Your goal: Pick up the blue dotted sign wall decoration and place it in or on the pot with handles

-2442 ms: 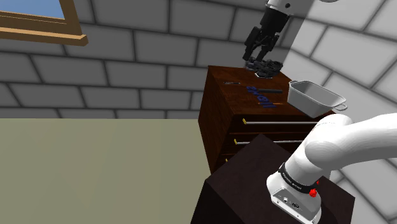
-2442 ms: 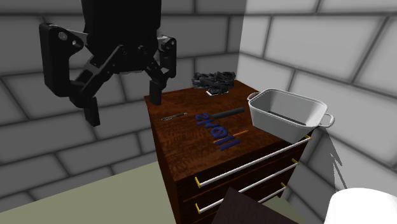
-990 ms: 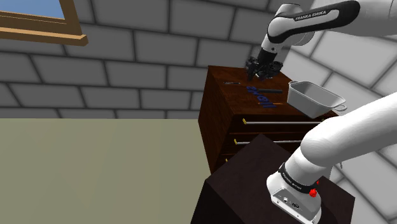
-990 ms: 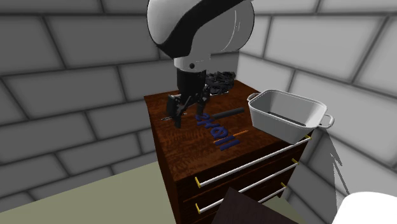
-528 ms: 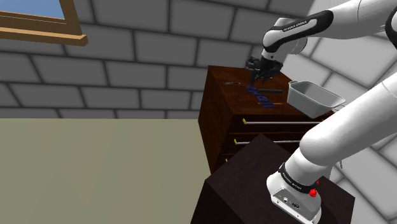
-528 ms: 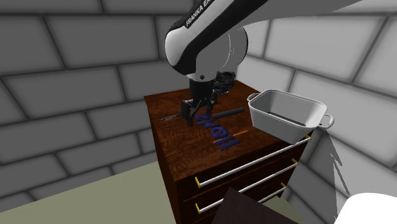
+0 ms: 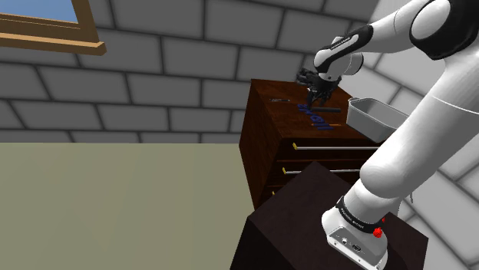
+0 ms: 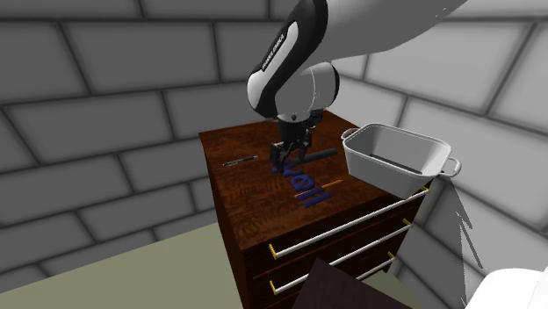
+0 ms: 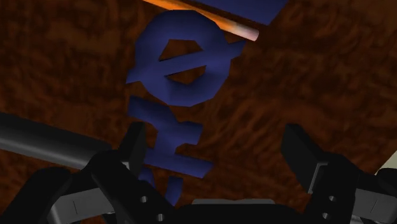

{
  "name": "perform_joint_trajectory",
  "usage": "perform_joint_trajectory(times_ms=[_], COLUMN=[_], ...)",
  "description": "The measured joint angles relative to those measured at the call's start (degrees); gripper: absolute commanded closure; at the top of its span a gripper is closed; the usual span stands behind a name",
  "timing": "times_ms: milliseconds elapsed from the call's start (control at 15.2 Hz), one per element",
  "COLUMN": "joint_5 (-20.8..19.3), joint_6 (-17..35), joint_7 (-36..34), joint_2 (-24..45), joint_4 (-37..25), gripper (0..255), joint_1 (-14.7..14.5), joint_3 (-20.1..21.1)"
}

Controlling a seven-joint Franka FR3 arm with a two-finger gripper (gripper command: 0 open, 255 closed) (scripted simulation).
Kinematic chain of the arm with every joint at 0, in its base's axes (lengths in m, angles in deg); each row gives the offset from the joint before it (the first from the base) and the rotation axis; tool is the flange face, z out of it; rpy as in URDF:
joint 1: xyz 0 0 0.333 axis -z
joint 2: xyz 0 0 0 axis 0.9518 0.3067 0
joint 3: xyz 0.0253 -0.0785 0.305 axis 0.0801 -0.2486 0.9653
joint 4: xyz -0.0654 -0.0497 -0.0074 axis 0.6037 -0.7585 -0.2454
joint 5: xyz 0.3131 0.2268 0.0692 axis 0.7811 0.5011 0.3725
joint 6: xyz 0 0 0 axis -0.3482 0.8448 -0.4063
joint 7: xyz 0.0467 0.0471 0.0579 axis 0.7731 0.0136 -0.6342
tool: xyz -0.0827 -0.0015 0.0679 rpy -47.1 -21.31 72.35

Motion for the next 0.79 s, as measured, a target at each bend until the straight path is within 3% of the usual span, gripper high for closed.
perform_joint_trajectory(times_ms=[264,792], joint_5=[3.1,6.1], joint_6=[2.2,7.0], joint_7=[3.6,5.9], joint_2=[7.0,11.6], joint_4=[-4.1,-3.3], gripper=[0,0], joint_1=[1.8,2.9], joint_3=[-1.0,-0.4])
